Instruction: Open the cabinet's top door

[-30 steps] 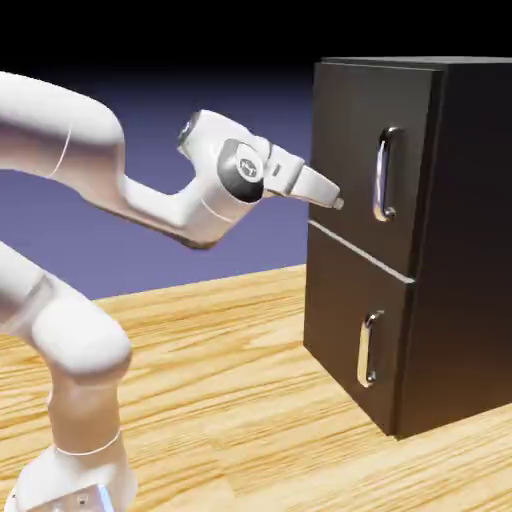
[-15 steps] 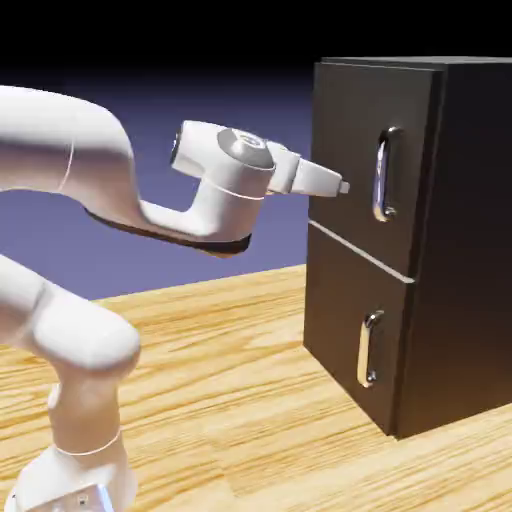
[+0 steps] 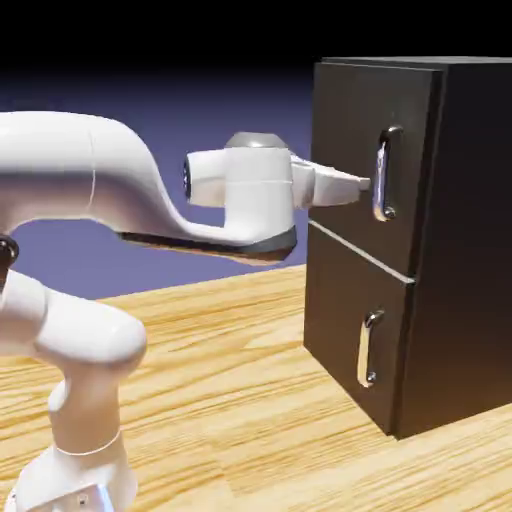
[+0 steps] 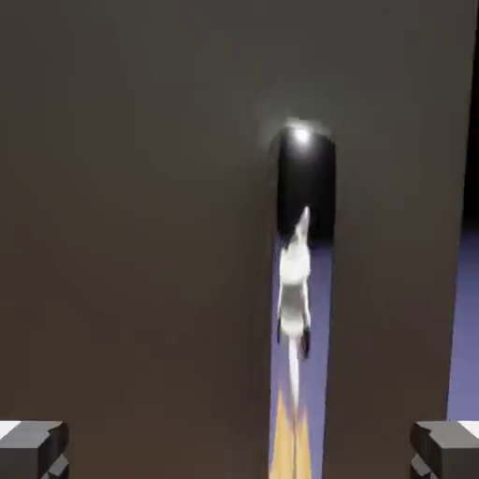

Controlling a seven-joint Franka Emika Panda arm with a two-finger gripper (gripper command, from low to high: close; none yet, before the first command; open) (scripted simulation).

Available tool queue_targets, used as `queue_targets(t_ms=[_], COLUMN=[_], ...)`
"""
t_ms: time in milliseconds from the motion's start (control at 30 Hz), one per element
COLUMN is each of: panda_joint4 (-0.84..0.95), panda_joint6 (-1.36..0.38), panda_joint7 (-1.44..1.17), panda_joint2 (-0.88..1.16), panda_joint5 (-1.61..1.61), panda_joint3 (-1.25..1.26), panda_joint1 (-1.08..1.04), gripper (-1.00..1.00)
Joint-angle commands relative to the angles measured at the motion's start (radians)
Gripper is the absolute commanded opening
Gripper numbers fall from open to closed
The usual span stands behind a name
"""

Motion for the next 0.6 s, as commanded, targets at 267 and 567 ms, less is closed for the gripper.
queue_targets(t_ms=[267, 567], panda_joint4=[0.127, 0.018], panda_joint6=[-0.037, -0.129], panda_joint7=[0.153, 0.156], panda_joint2=[0.062, 0.085], panda_joint5=[-0.192, -0.066], panda_joint3=[-0.147, 0.033], panda_joint1=[0.190, 0.001], gripper=[0.00, -1.00])
